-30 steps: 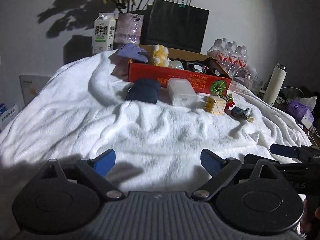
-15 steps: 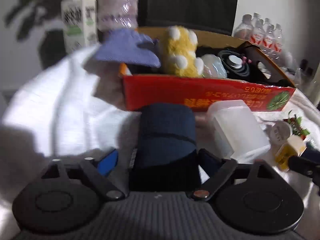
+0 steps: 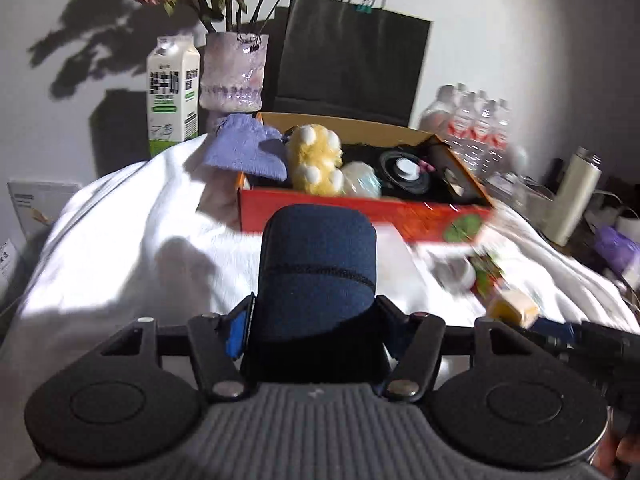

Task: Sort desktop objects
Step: 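Grasp the navy case with the left tool while the right tool grasps the cream cube, then carry the navy case and cream cube over the red box and release them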

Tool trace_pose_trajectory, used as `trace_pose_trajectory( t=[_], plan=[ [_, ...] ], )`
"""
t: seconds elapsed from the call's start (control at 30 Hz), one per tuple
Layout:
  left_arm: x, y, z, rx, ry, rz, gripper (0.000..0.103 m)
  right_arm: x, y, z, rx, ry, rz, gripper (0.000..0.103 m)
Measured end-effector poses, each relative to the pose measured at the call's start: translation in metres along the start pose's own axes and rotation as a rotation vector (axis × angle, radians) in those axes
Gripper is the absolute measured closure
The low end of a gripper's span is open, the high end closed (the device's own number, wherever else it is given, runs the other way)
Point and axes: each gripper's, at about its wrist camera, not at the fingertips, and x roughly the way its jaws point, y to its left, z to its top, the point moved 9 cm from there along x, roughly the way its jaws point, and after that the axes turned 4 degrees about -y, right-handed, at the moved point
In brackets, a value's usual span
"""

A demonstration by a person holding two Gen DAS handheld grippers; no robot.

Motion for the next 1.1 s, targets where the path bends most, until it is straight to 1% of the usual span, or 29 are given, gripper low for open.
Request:
trace_pose_trajectory(
  t=[0.03,0.1,0.13,0.23,0.3,0.4,0.43,0.47,0.53,0.6,0.67,0.73,0.77,0.9,0.93,1.0,1.1],
  plan=[
    [-0.015,-0.002,-0.012,0.007,0.007,0.003,0.04,-0.014,0.004,-0.005,-0.005,0.012,0.023,0.063],
    [-0.038,-0.004,-0.038,-0.021,0.04,0.006,0.04,-0.04,0.011,-0.017,-0.037,0.034,0.045,0.063],
    [-0.048,-0.005,-0.051,-0.029,0.055,0.015,0.04,-0.051,0.012,-0.024,-0.051,0.048,0.041,0.063],
    [-0.075,-0.011,-0.081,-0.03,0.054,0.058,0.039,-0.082,0.017,-0.044,-0.091,0.084,0.017,0.063],
    [-0.081,-0.017,-0.099,-0.034,0.076,0.062,0.039,-0.098,0.022,-0.057,-0.134,0.109,0.005,0.063],
    [-0.076,-0.027,-0.123,-0.023,0.124,0.057,0.038,-0.102,0.027,-0.076,-0.161,0.161,0.001,0.063],
    [-0.073,-0.029,-0.127,-0.026,0.134,0.057,0.035,-0.099,0.028,-0.079,-0.152,0.169,0.002,0.063],
    [-0.072,-0.03,-0.13,-0.02,0.117,0.067,0.034,-0.096,0.028,-0.081,-0.143,0.17,0.002,0.063],
    [-0.071,-0.032,-0.128,0.013,0.079,0.089,0.032,-0.09,0.028,-0.081,-0.12,0.138,0.006,0.062],
    [-0.066,-0.034,-0.124,0.033,0.058,0.096,0.03,-0.082,0.028,-0.08,-0.103,0.124,0.001,0.062],
    [-0.059,-0.033,-0.122,0.024,0.059,0.099,0.033,-0.073,0.028,-0.077,-0.103,0.101,-0.014,0.062],
    [-0.057,-0.031,-0.121,0.002,0.05,0.091,0.038,-0.065,0.029,-0.078,-0.117,0.097,-0.02,0.059],
    [-0.057,-0.031,-0.121,0.005,0.043,0.089,0.038,-0.062,0.029,-0.079,-0.119,0.092,-0.027,0.057],
    [-0.062,-0.03,-0.118,-0.016,0.025,0.084,0.041,-0.06,0.027,-0.076,-0.11,0.084,-0.026,0.059],
    [-0.064,-0.03,-0.113,-0.026,0.013,0.077,0.041,-0.061,0.028,-0.073,-0.109,0.077,-0.026,0.062],
    [-0.072,-0.031,-0.096,-0.031,-0.031,0.069,0.041,-0.063,0.028,-0.066,-0.082,0.067,-0.01,0.062],
    [-0.076,-0.028,-0.059,-0.024,-0.097,0.045,0.041,-0.062,0.026,-0.049,-0.063,0.046,0.003,0.062]
  ],
)
